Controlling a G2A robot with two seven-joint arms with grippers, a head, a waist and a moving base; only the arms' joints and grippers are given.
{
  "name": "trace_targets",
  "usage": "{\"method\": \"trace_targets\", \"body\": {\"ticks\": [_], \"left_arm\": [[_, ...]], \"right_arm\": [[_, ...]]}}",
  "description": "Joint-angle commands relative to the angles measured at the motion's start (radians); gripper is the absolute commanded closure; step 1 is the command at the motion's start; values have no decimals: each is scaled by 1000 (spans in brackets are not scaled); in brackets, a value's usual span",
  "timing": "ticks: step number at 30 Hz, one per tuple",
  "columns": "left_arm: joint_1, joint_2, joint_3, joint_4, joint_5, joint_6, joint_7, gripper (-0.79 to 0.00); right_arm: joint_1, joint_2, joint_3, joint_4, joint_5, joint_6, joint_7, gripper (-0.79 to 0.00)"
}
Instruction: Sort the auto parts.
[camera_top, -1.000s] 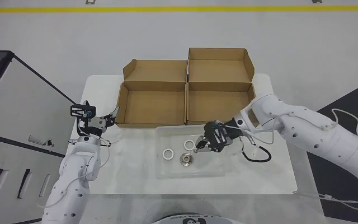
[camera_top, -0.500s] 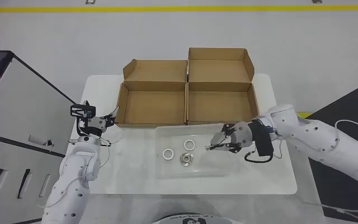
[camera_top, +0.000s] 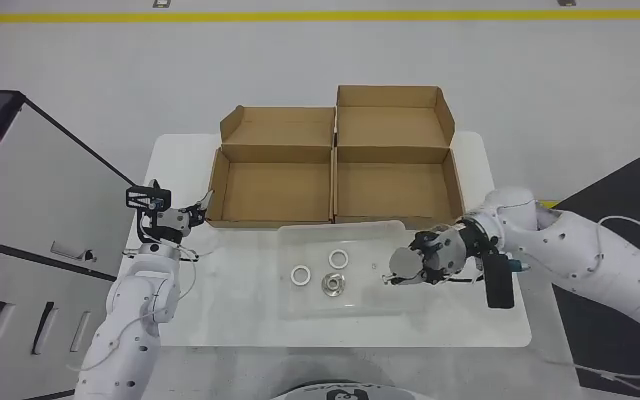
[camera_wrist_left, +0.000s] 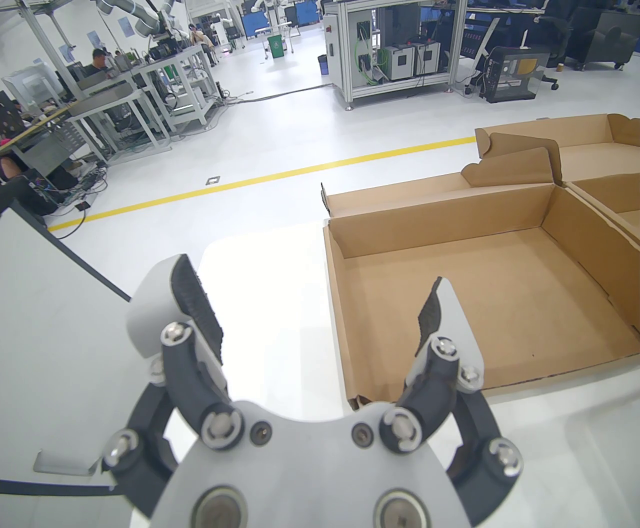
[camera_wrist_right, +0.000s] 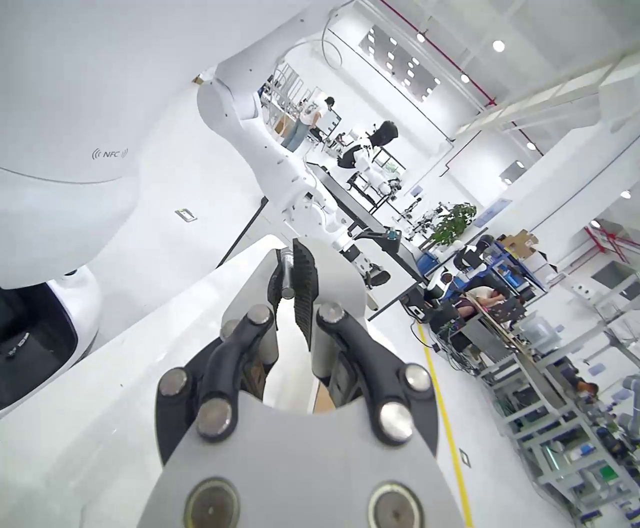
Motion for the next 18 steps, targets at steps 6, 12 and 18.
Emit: {"method": "trace_targets", "body": {"ticks": [6,12,18], "left_arm": [[0,0,0,0,0,0,0,-785],[0,0,0,0,0,0,0,-785],[0,0,0,0,0,0,0,-785]], "right_arm": [[0,0,0,0,0,0,0,0],[0,0,0,0,0,0,0,0],[-41,-2,29,4,100,24,-24,0]]}}
